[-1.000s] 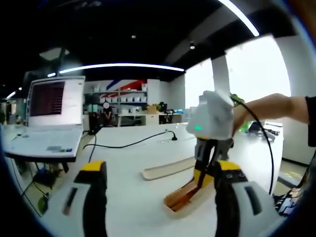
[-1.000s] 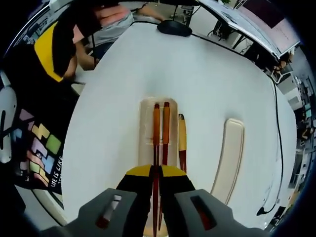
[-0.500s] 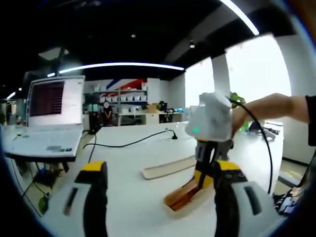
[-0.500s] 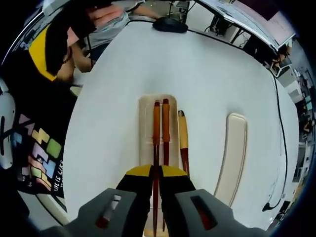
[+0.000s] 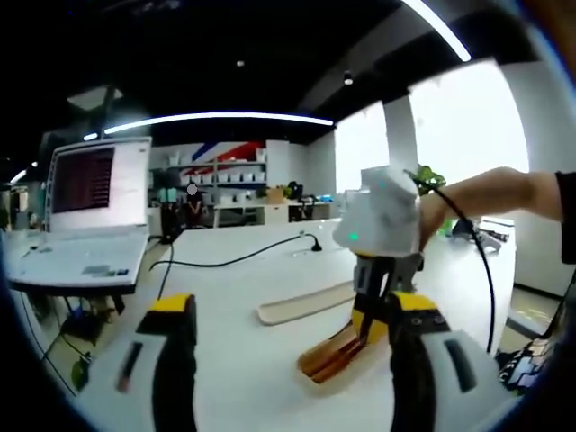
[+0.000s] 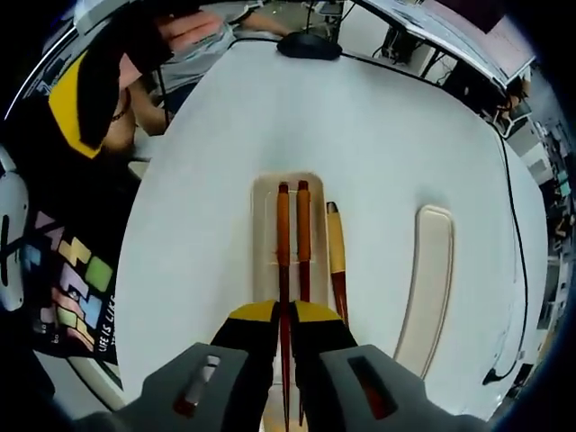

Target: Arrange the utensils inside the cutlery case until each visible utensil rests in its matching compartment.

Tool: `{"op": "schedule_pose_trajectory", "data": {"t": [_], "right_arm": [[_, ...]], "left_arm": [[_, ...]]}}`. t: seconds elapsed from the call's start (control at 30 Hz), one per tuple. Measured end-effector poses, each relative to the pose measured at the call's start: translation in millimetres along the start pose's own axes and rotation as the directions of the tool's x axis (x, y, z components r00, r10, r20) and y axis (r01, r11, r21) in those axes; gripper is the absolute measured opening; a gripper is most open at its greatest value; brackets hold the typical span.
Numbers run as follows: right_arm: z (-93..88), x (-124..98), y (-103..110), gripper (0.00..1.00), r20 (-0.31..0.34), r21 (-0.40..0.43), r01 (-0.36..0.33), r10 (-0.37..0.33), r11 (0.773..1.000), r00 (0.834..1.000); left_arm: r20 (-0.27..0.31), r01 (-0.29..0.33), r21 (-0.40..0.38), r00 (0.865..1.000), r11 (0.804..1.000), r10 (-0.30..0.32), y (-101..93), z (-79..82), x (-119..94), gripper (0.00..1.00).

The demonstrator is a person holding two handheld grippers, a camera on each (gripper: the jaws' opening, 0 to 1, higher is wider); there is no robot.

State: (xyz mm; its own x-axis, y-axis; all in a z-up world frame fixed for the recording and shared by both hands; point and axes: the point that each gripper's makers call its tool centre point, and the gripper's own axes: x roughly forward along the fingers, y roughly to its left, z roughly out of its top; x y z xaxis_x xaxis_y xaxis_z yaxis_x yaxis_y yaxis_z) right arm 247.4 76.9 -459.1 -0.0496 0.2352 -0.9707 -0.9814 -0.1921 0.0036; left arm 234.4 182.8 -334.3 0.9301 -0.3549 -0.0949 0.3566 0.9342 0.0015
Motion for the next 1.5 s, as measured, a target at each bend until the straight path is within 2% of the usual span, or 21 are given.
{"op": "schedule_pose_trajectory", "data": {"t": [0.3,0.43,0.67,0.9,1.07,1.5], "right_arm": [[2.0,-5,-3,0.06,0.010,-0.002,0.018,-0.018,1.000,1.000],[8.2,-9,0,0.06,0.040,0.004,0.001,-0.001,1.000,0.999],[11.4,-18,-9,0.06,0.051,-0.006,0.033,-0.033,0.999,0.998],[-2.6,-19,-36,0.06,0.057,0.031,0.067,-0.069,0.997,0.996],[-11.6,-13,-49,0.08,0.050,0.024,0.090,-0.091,0.996,0.995],[-14.9,-1,-49,0.11,0.024,-0.015,0.058,-0.057,0.998,0.998]], "left_arm": [[-0.001,0.000,0.001,1.000,1.000,0.000,0.9,-0.1,1,0.93],[-0.002,0.002,0.003,1.000,1.000,-0.002,0.7,-0.3,1,0.93],[-0.003,-0.002,0.003,1.000,1.000,0.002,1.2,-0.4,0,0.93],[-0.002,-0.003,0.003,1.000,1.000,0.003,1.9,-0.2,-1,0.93],[-0.012,-0.005,0.007,1.000,1.000,0.005,2.4,-2.6,1,0.92],[-0.036,-0.001,0.019,0.999,1.000,0.002,2.6,-8.7,4,0.91]]}}
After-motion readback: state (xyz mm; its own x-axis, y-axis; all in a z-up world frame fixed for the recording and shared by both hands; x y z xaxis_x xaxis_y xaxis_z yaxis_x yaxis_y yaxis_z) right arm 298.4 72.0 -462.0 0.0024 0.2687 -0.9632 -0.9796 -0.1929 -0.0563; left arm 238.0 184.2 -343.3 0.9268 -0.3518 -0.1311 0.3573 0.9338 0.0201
